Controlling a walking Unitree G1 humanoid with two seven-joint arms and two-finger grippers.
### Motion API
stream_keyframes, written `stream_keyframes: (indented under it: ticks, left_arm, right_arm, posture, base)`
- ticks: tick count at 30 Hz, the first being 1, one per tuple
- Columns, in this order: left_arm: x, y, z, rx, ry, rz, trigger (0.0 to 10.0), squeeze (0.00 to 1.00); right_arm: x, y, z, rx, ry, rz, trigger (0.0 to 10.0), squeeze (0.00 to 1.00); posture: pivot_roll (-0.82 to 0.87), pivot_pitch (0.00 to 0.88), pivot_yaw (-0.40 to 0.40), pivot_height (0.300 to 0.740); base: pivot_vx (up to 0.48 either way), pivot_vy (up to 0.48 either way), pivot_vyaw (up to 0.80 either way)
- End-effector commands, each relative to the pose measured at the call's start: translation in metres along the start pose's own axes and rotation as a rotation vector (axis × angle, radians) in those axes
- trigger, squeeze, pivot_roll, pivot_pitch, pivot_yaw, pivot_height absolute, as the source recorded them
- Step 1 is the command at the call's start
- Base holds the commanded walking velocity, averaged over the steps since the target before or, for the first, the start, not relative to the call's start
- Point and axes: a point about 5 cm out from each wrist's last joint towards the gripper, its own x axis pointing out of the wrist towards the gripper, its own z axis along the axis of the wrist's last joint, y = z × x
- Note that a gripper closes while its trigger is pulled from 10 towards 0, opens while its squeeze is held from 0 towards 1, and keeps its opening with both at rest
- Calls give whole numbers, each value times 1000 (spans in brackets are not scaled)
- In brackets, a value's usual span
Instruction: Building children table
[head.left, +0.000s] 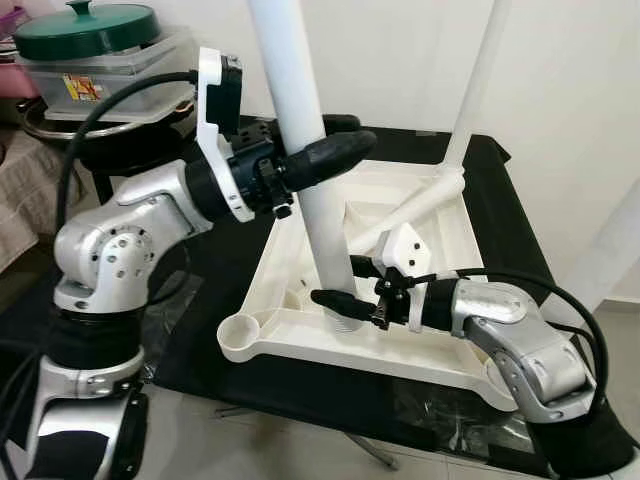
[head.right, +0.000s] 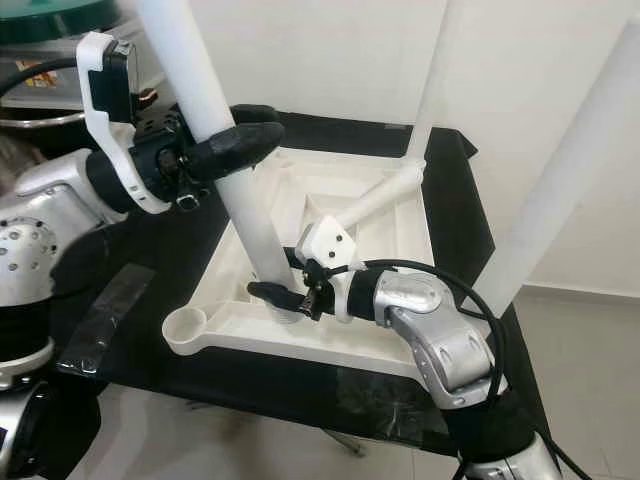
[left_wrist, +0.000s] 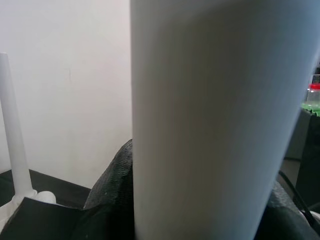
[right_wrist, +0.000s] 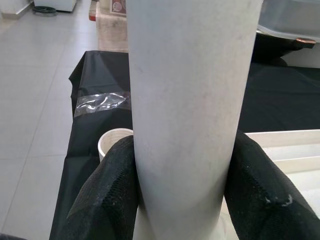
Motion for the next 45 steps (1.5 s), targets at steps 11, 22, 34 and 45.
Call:
stream_keyframes:
  ticks: [11, 22, 34, 45]
  left_arm:
    - [7, 0, 5, 37, 43, -67, 0, 0]
    - [26, -6, 2, 23, 50, -192, 0, 0]
    - [40, -11, 1, 12, 43, -251, 0, 0]
    - [35, -21, 7, 25, 35, -273, 0, 0]
  right_arm:
    - [2, -5, 18, 69, -141, -9, 10000, 1000]
    - [23, -4, 21, -1, -65, 123, 10000, 0]
    - [53, 9, 26, 74, -138, 161, 0, 0]
    - [49, 11, 27, 105, -173, 169, 0, 0]
  posture:
    - [-25, 68, -23, 740]
    - [-32, 49, -24, 740]
    - [-21, 46, -10, 740]
    - [-24, 47, -8, 740]
  base:
    - [0, 0, 0]
    - [0, 0, 0]
    - [0, 0, 0]
    - [0, 0, 0]
